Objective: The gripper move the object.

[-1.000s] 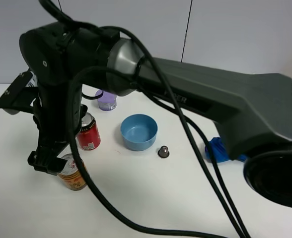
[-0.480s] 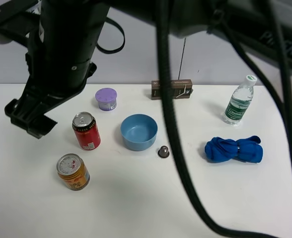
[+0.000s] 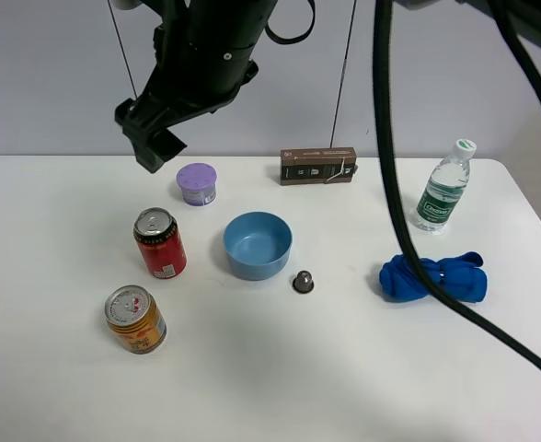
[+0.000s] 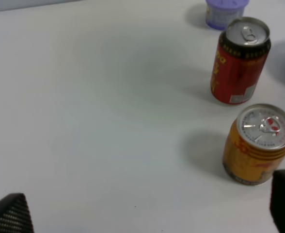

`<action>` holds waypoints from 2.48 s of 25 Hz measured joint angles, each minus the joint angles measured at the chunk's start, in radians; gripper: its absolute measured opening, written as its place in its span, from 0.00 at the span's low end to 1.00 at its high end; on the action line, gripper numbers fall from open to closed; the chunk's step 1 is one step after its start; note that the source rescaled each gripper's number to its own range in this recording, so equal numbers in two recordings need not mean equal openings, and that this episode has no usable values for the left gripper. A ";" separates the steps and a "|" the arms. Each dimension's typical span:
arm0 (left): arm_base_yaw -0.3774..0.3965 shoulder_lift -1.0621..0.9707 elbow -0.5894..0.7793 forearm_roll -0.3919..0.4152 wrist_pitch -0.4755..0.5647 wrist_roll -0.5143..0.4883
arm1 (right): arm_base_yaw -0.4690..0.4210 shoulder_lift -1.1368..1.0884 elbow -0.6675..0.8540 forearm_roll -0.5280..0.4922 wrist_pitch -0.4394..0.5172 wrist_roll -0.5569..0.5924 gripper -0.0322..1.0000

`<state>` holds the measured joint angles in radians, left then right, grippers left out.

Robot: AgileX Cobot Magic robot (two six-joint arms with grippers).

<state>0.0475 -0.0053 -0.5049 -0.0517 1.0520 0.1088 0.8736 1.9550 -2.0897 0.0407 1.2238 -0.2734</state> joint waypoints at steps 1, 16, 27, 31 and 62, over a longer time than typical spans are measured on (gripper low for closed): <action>0.000 0.000 0.000 0.000 0.000 0.000 | -0.014 0.000 0.000 -0.009 0.000 0.000 0.88; 0.000 0.000 0.000 0.000 0.000 0.000 | -0.325 0.000 0.000 -0.094 0.000 0.063 0.88; 0.000 0.000 0.000 0.000 0.000 0.000 | -0.604 -0.012 0.000 -0.147 0.001 0.080 0.88; 0.000 0.000 0.000 0.000 0.000 0.000 | -0.687 -0.060 0.000 -0.153 0.001 0.099 0.88; 0.000 0.000 0.000 0.000 0.000 0.000 | -0.995 -0.836 0.712 -0.120 0.003 0.108 0.88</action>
<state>0.0475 -0.0053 -0.5049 -0.0517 1.0520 0.1088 -0.1210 1.1187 -1.3776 -0.0798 1.2270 -0.1650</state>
